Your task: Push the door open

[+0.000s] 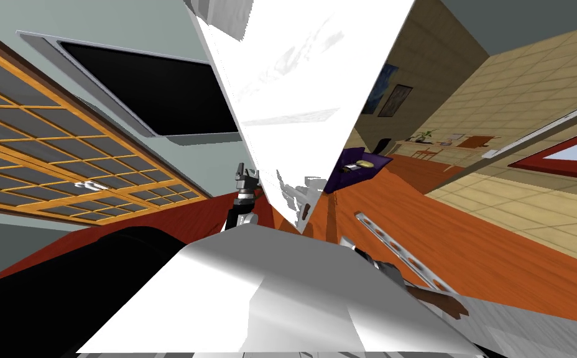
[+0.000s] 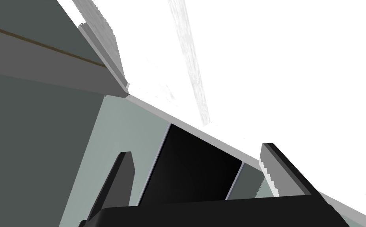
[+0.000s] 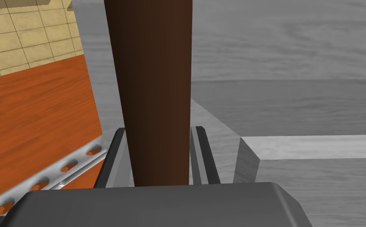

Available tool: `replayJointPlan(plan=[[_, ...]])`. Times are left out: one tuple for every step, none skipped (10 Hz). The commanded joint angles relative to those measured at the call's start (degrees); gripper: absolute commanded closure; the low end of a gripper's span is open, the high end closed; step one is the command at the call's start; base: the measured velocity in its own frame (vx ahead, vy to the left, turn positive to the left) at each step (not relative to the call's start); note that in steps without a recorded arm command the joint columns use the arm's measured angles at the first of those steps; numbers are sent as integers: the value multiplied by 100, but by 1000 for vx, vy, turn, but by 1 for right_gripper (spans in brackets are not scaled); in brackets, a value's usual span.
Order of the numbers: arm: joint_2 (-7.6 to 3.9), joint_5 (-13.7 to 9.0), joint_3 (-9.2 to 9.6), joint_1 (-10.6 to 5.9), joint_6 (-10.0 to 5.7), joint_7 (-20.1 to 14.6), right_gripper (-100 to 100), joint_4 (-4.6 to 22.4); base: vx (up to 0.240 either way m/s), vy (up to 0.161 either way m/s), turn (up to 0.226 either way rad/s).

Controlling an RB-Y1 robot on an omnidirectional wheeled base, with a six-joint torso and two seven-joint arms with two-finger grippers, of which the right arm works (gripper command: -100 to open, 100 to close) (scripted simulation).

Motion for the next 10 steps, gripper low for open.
replayJointPlan(plan=[[-24, -67, -115, -29, -181, -25, 100, 106, -7, -109, 63], [-1, -101, -156, -64, -243, -9, 100, 129, 3, -112, 52], [45, -160, -229, -126, -352, 19, 100, 171, -7, -118, 84], [91, -218, -300, -186, -459, 47, 100, 211, -35, -186, 99], [91, -218, -300, -186, -459, 47, 100, 211, -46, -139, 56], [157, -288, -385, -260, -587, 81, 100, 259, -38, -144, 75], [196, -326, -432, -300, -657, 99, 100, 286, -11, -159, 78], [246, -372, -487, -348, -740, 121, 100, 317, -24, -200, 72], [213, -344, -446, -350, -677, 100, 100, 341, -19, -94, 21], [45, -436, -535, -350, -763, 111, 100, 340, -56, -96, 20]])
